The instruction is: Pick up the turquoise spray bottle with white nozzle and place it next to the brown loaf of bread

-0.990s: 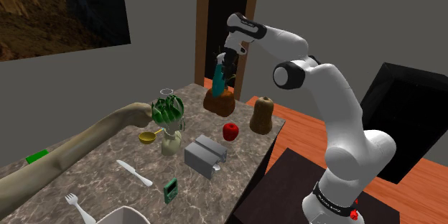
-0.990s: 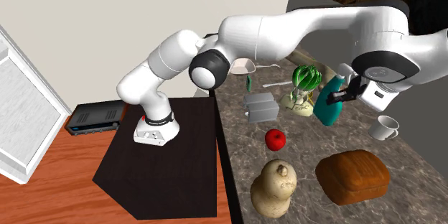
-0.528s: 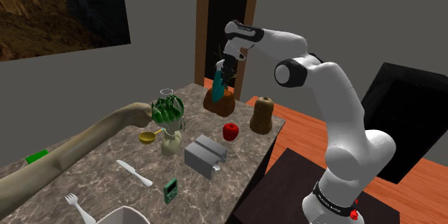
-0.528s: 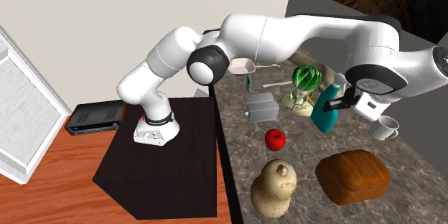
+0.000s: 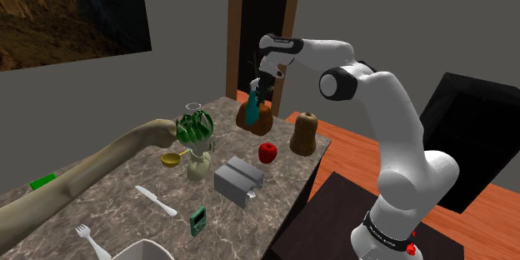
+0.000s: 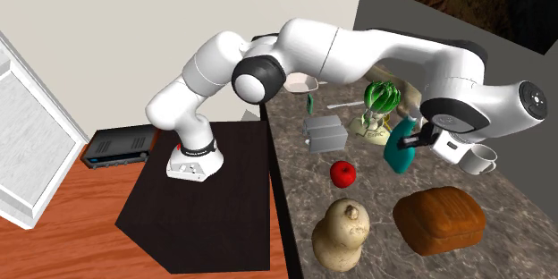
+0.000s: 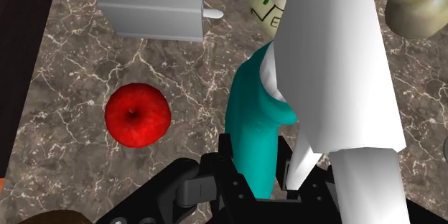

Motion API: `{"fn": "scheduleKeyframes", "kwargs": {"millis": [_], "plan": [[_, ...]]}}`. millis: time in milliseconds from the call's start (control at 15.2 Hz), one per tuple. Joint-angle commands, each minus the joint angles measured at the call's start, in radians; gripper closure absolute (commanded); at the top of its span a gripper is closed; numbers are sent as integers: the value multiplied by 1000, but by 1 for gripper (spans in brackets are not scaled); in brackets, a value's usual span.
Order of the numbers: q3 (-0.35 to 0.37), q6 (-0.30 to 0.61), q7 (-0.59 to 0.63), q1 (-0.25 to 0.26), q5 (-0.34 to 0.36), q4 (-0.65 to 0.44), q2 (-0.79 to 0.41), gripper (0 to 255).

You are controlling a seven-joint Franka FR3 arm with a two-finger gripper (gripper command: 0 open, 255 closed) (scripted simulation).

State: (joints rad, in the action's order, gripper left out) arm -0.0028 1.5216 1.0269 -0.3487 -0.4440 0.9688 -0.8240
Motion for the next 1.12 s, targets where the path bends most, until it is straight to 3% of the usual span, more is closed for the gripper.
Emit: {"fn": "scheduleKeyframes", "kwargs": {"millis": [0,1056], "plan": [[0,19,-7,2,0,13,-7,255],[-2,173,-74,11,-8,123,-64,255]]}}
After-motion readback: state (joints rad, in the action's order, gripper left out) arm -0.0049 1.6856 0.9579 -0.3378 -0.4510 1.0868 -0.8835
